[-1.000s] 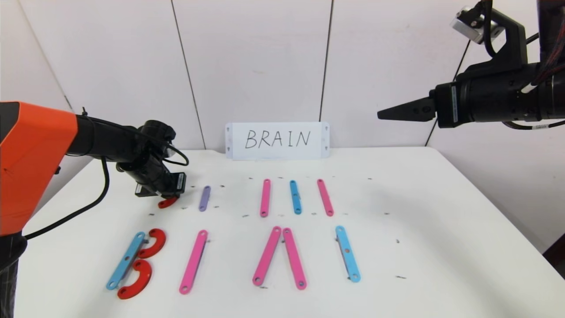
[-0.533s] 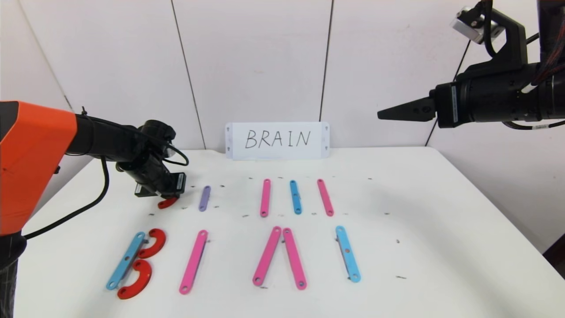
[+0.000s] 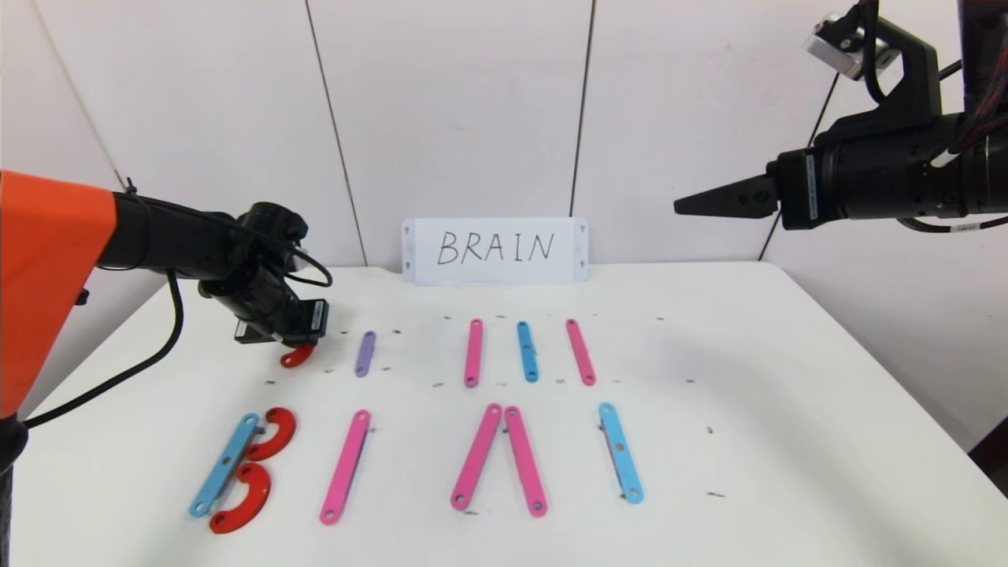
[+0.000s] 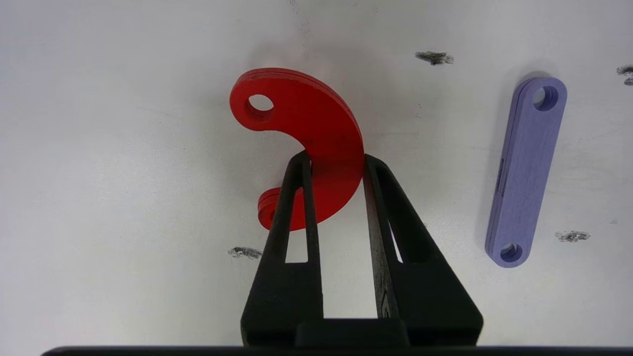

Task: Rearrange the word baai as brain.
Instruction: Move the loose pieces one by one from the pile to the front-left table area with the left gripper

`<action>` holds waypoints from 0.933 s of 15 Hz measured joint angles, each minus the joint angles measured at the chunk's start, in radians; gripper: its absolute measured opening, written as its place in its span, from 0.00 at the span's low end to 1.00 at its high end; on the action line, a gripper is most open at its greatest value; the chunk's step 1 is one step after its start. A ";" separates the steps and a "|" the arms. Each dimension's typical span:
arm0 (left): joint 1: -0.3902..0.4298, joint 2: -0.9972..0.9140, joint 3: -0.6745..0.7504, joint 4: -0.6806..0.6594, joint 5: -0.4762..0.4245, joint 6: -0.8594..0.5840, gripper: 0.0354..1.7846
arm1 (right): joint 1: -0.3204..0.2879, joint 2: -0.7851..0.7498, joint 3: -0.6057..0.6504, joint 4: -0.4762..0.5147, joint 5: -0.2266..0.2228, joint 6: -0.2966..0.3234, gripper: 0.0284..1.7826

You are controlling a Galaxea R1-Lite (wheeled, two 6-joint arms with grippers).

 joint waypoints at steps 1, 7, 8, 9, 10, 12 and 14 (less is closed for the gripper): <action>0.000 -0.005 0.002 0.000 0.000 0.000 0.16 | 0.000 0.000 0.000 0.000 0.000 0.000 0.98; -0.015 -0.059 0.011 0.037 -0.024 0.006 0.16 | 0.000 -0.001 0.000 0.000 0.000 0.000 0.98; -0.027 -0.075 0.008 0.072 -0.030 0.006 0.16 | 0.000 -0.002 0.000 0.000 0.000 0.000 0.98; -0.042 -0.091 0.003 0.105 -0.033 0.006 0.16 | 0.000 -0.003 0.000 0.000 0.000 0.000 0.98; -0.058 -0.108 -0.002 0.139 -0.036 0.006 0.16 | 0.000 -0.003 0.000 0.000 0.000 0.000 0.98; -0.100 -0.143 -0.020 0.219 -0.043 0.006 0.16 | 0.000 -0.005 0.000 0.000 0.000 0.000 0.98; -0.148 -0.171 -0.045 0.303 -0.046 0.004 0.16 | 0.000 -0.007 0.000 0.000 0.000 0.001 0.98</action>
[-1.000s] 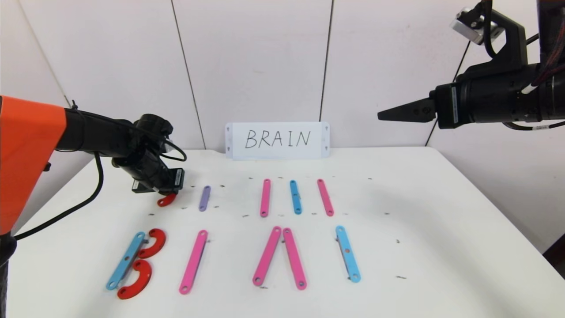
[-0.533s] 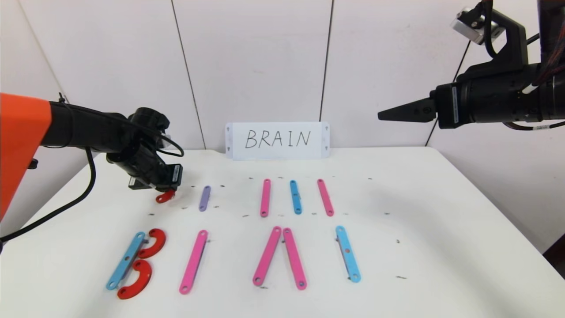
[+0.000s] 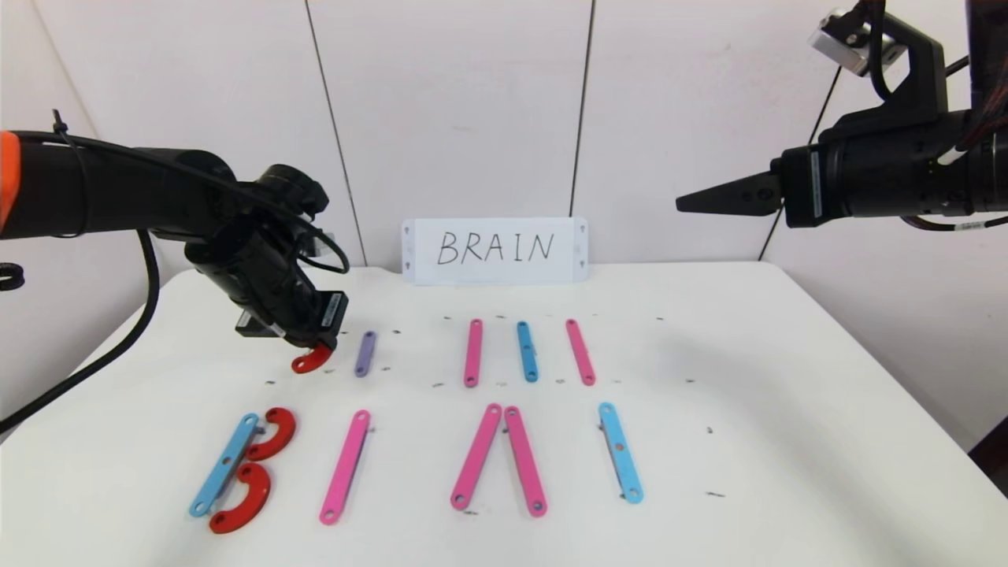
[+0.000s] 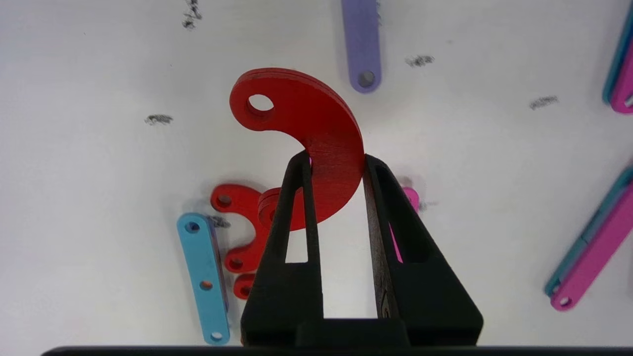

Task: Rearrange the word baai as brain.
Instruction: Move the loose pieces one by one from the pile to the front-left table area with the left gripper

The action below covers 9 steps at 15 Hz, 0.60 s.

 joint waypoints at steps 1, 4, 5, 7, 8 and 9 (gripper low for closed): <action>-0.025 -0.013 -0.008 0.028 -0.001 -0.002 0.16 | 0.000 -0.001 0.000 0.000 0.000 0.000 0.98; -0.090 -0.035 -0.013 0.047 -0.005 -0.011 0.16 | -0.003 -0.005 0.000 0.000 0.000 0.000 0.98; -0.108 -0.038 -0.010 0.049 -0.005 -0.013 0.16 | -0.005 -0.006 0.000 0.000 0.000 0.000 0.98; -0.140 -0.038 -0.003 0.049 -0.006 -0.031 0.16 | -0.008 -0.008 0.000 -0.001 0.001 0.000 0.98; -0.153 -0.035 0.001 0.049 -0.006 -0.044 0.16 | -0.009 -0.009 0.000 -0.001 0.001 0.000 0.98; -0.164 -0.031 0.004 0.049 -0.005 -0.050 0.16 | -0.009 -0.010 0.000 -0.001 0.001 0.000 0.98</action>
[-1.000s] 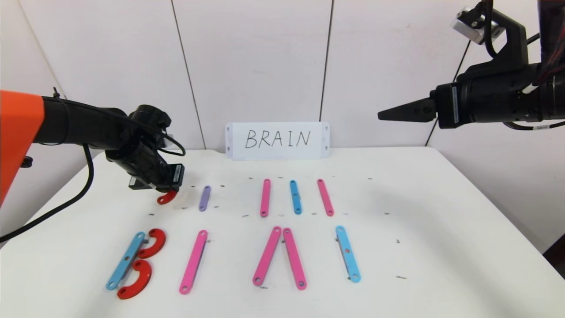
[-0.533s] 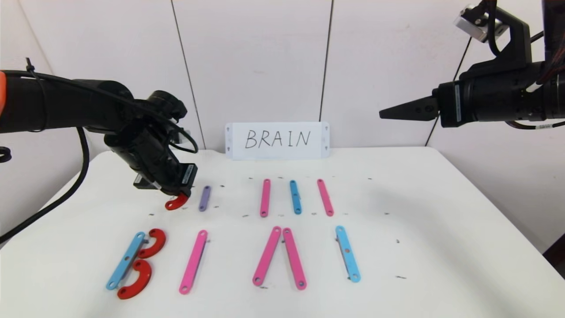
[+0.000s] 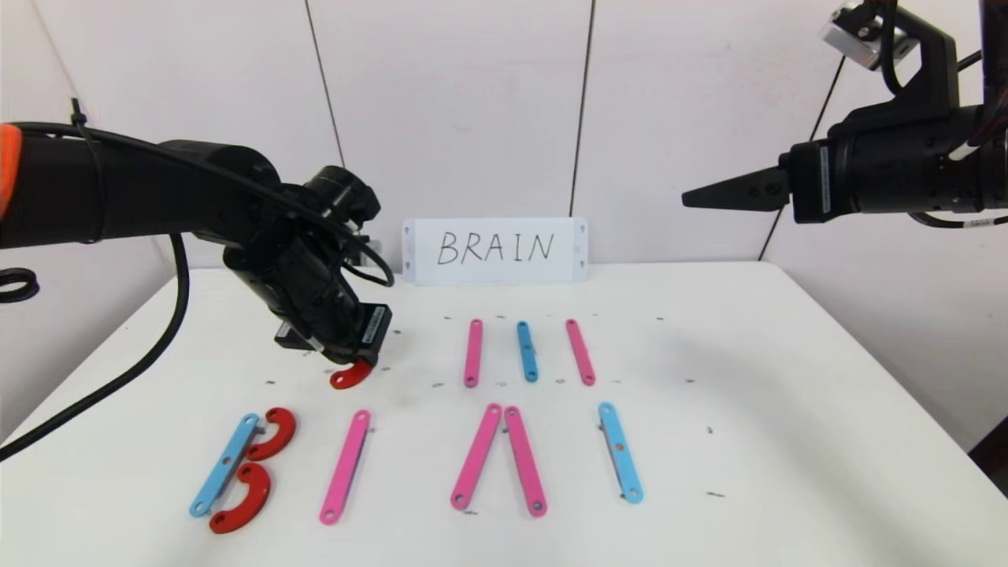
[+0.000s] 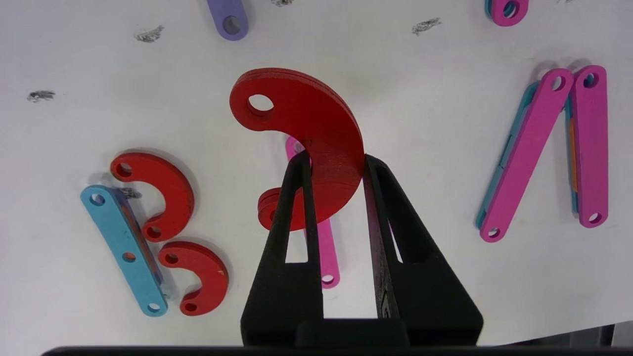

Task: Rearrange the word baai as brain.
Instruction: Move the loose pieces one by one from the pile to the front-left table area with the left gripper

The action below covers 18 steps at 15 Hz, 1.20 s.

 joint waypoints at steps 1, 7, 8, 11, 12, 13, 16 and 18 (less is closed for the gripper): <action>-0.010 0.008 0.006 0.000 0.000 -0.008 0.16 | 0.000 -0.001 0.000 0.000 0.000 0.000 0.98; -0.062 0.089 0.032 0.004 0.008 -0.100 0.16 | 0.000 -0.003 0.000 0.000 0.000 0.000 0.98; -0.067 0.104 0.033 0.004 0.010 -0.118 0.16 | 0.000 -0.003 0.000 0.000 0.000 0.000 0.98; -0.080 0.139 0.030 0.004 0.011 -0.165 0.16 | 0.000 -0.001 0.000 0.000 0.001 0.000 0.98; -0.087 0.147 0.027 0.004 0.013 -0.187 0.16 | 0.000 -0.001 0.000 0.000 0.001 0.000 0.98; -0.091 0.154 0.027 0.004 0.015 -0.194 0.16 | 0.000 0.000 0.000 0.000 0.000 0.000 0.98; -0.095 0.169 0.031 0.006 0.015 -0.199 0.16 | 0.000 0.002 0.000 0.001 0.000 -0.001 0.98; -0.097 0.176 0.032 0.006 0.015 -0.201 0.16 | 0.000 0.003 0.000 0.001 0.000 -0.001 0.98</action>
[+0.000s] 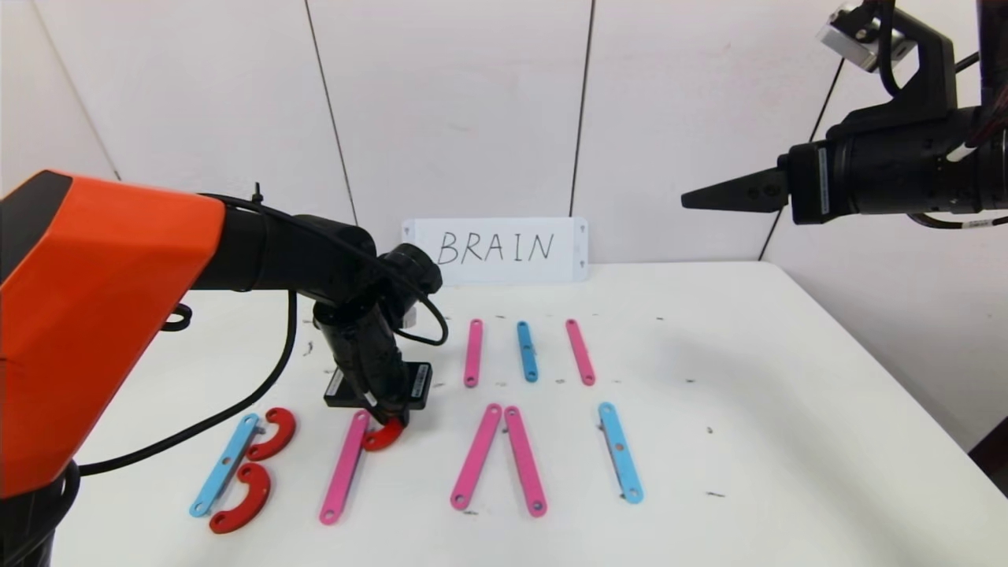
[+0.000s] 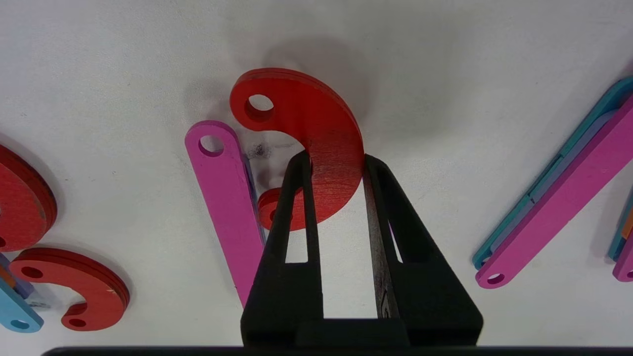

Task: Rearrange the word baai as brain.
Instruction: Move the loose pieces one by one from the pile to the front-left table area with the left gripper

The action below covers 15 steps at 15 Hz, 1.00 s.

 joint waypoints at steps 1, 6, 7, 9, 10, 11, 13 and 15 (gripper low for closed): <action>0.000 0.003 0.000 0.000 0.000 -0.003 0.16 | 0.000 0.000 0.000 0.000 0.000 0.000 0.98; -0.001 0.010 0.001 0.000 0.000 -0.011 0.16 | 0.000 0.000 0.000 0.000 0.000 0.000 0.98; -0.001 0.010 0.001 0.001 0.000 -0.011 0.16 | 0.000 0.000 0.000 0.000 0.000 0.000 0.98; -0.003 0.010 0.001 0.012 0.000 -0.013 0.16 | 0.000 0.000 0.000 0.001 0.000 0.000 0.98; -0.004 0.010 0.001 0.015 0.001 -0.014 0.16 | 0.000 0.000 0.000 0.001 0.000 0.000 0.98; -0.004 0.010 0.001 0.016 0.001 -0.014 0.16 | 0.000 0.000 0.000 0.001 0.000 0.000 0.98; -0.005 0.008 0.001 0.016 0.001 -0.013 0.19 | 0.000 0.000 0.000 0.001 0.000 0.000 0.98; -0.005 0.006 0.000 0.024 0.001 -0.021 0.29 | 0.000 0.000 0.000 0.000 0.000 0.001 0.98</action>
